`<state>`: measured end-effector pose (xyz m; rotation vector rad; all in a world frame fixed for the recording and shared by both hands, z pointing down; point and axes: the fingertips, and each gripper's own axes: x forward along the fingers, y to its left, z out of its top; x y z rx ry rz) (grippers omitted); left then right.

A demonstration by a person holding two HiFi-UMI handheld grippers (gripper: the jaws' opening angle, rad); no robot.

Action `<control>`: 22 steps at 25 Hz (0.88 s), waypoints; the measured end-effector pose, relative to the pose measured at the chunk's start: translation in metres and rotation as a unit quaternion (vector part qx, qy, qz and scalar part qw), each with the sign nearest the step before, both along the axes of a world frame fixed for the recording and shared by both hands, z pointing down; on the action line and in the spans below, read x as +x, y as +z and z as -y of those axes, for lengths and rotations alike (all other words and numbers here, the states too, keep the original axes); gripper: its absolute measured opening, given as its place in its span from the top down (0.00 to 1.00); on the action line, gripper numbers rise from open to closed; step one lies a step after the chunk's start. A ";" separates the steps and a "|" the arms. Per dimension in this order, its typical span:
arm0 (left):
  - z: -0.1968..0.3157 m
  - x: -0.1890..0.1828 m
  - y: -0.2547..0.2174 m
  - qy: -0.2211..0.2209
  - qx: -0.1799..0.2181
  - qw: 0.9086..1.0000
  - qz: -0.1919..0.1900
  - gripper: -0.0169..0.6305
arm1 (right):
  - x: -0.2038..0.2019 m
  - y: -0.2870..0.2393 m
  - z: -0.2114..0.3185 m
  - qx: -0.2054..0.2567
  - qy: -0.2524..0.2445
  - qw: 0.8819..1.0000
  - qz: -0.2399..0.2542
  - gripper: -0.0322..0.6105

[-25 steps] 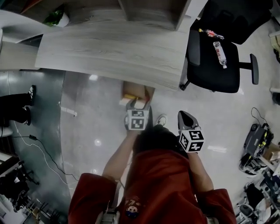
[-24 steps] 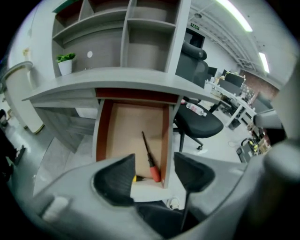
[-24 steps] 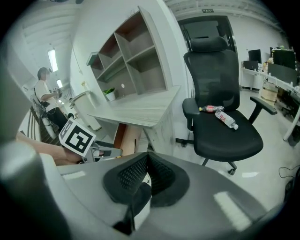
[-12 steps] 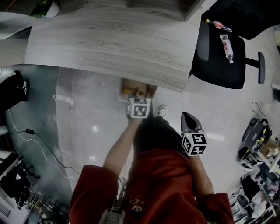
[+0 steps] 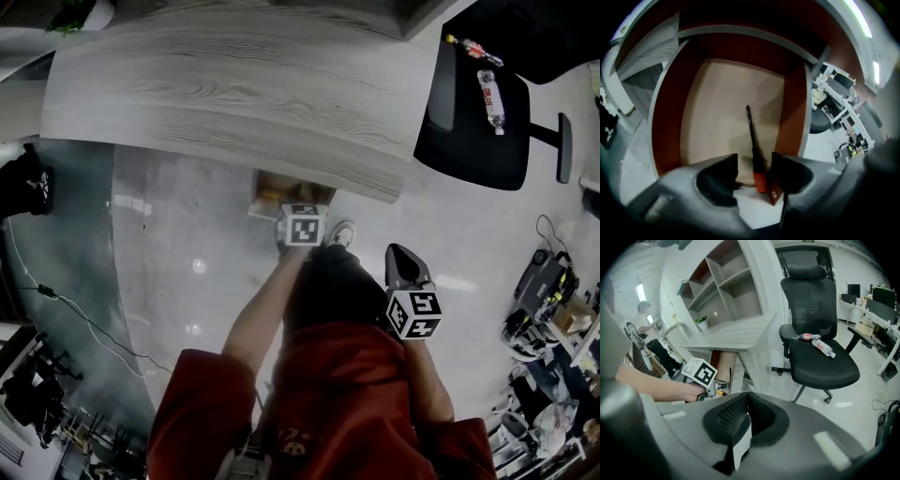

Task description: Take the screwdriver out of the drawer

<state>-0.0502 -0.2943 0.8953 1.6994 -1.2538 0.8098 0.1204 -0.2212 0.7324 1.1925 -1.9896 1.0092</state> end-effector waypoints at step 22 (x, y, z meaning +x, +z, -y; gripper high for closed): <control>-0.003 -0.007 0.025 -0.018 0.003 0.999 0.051 0.77 | -0.003 0.008 -0.002 -0.005 0.003 1.000 -0.009 0.95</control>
